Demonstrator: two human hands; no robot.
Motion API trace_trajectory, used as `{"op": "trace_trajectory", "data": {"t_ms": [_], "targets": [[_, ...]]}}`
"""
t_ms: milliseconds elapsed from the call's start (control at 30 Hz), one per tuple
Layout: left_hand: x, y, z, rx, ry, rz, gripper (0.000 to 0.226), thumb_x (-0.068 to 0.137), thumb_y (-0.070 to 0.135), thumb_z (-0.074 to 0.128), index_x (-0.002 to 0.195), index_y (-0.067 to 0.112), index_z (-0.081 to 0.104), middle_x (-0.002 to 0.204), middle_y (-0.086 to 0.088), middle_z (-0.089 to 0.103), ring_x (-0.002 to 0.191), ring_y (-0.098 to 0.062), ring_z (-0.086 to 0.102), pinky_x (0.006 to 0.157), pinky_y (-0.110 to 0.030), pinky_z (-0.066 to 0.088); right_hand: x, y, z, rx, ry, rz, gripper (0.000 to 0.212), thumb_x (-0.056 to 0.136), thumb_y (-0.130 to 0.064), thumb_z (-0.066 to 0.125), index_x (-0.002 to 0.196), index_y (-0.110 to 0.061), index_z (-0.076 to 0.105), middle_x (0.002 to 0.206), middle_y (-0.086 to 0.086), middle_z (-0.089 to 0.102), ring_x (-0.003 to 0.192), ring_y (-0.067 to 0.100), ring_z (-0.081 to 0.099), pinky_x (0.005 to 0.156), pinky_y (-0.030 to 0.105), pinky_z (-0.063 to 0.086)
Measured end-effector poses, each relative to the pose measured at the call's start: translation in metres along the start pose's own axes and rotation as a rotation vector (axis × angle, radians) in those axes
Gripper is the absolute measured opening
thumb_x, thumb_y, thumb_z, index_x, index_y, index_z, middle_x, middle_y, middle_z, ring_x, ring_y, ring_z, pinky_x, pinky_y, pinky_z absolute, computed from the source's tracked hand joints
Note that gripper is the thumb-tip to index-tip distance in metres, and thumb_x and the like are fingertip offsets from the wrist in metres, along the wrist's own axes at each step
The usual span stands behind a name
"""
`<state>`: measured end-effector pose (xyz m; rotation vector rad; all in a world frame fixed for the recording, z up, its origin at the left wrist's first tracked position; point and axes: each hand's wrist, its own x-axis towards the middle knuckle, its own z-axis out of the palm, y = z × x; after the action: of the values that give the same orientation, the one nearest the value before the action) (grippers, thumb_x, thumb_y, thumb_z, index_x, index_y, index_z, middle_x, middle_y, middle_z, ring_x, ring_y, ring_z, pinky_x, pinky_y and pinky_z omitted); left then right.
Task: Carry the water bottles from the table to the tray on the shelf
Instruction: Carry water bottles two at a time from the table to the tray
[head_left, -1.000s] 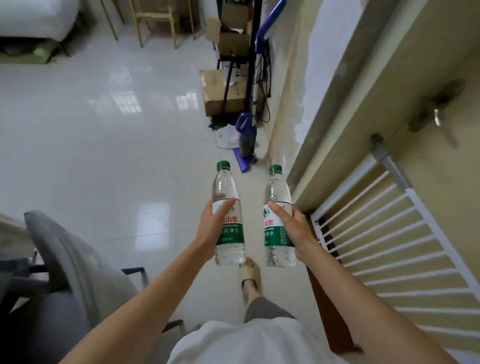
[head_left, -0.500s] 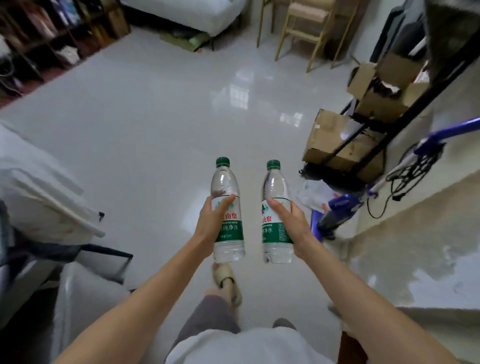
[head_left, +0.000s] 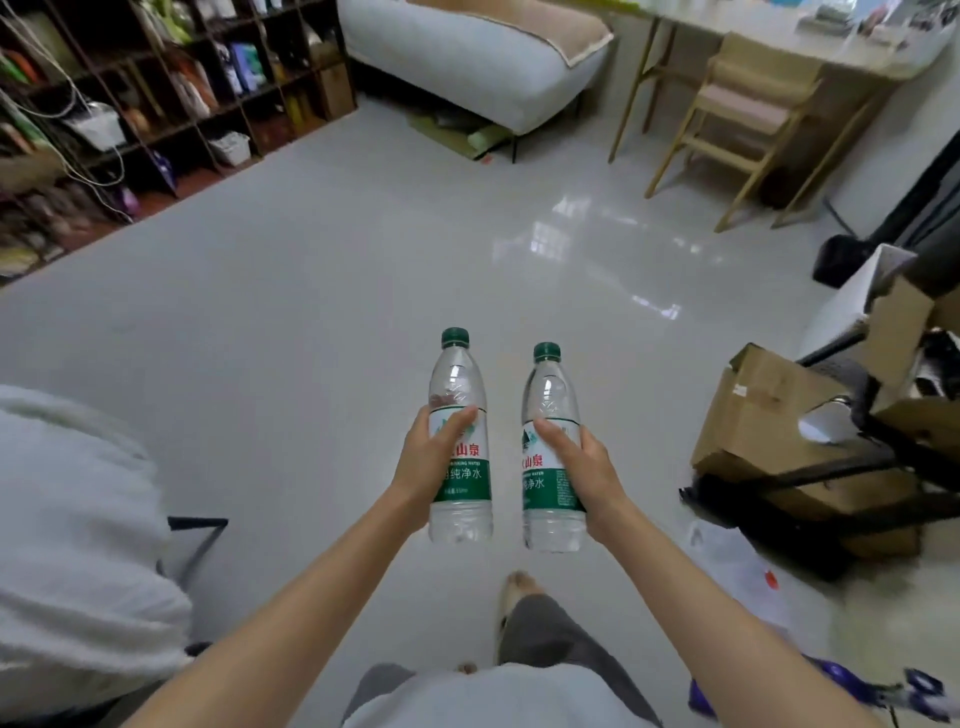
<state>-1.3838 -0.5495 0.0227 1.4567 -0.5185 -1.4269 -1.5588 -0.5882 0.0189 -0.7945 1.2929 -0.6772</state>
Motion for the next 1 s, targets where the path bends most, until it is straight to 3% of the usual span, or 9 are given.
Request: {"op": "trace_trajectory", "data": {"t_ms": [200,400,600,1000], "targets": [[0.152,0.076,0.004,-0.026,0.097,0.025,0.041,0.089,0.032,0.064,0.124,0.017,0.049,0.096,-0.014,0.067,0.071,-0.023,0.068,0.061,-0.034,0.058,0.164,-0.084,0.041,-0.043,-0.100,0.004,0.047,0.081,-0.038,0.073,0.116,-0.012,0.056,0.105,0.023,0.069,0.078,0.031,0.070,0.071,0.044,0.061],[0.284,0.172,0.001,-0.083,0.221,0.018,0.036,0.090,0.032,0.063,0.121,0.019,0.050,0.097,-0.013,0.068,0.073,-0.022,0.069,0.058,-0.030,0.057,0.311,-0.197,0.096,-0.175,-0.255,0.021,0.045,0.082,-0.040,0.072,0.115,-0.015,0.055,0.101,0.019,0.070,0.077,0.029,0.070,0.069,0.042,0.061],[0.417,0.246,-0.034,-0.124,0.326,0.019,0.039,0.089,0.034,0.064,0.124,0.023,0.049,0.100,-0.016,0.069,0.075,-0.025,0.069,0.066,-0.036,0.059,0.443,-0.284,0.165,-0.299,-0.351,0.032,0.041,0.083,-0.039,0.071,0.113,-0.015,0.056,0.100,0.016,0.071,0.076,0.026,0.070,0.067,0.037,0.060],[0.701,0.432,-0.126,-0.099,0.334,-0.005,0.041,0.090,0.034,0.064,0.126,0.019,0.049,0.098,-0.013,0.066,0.073,-0.025,0.068,0.060,-0.032,0.056,0.708,-0.452,0.313,-0.307,-0.273,0.038,0.041,0.083,-0.037,0.071,0.115,-0.014,0.057,0.095,0.016,0.070,0.070,0.024,0.069,0.063,0.034,0.059]]}}
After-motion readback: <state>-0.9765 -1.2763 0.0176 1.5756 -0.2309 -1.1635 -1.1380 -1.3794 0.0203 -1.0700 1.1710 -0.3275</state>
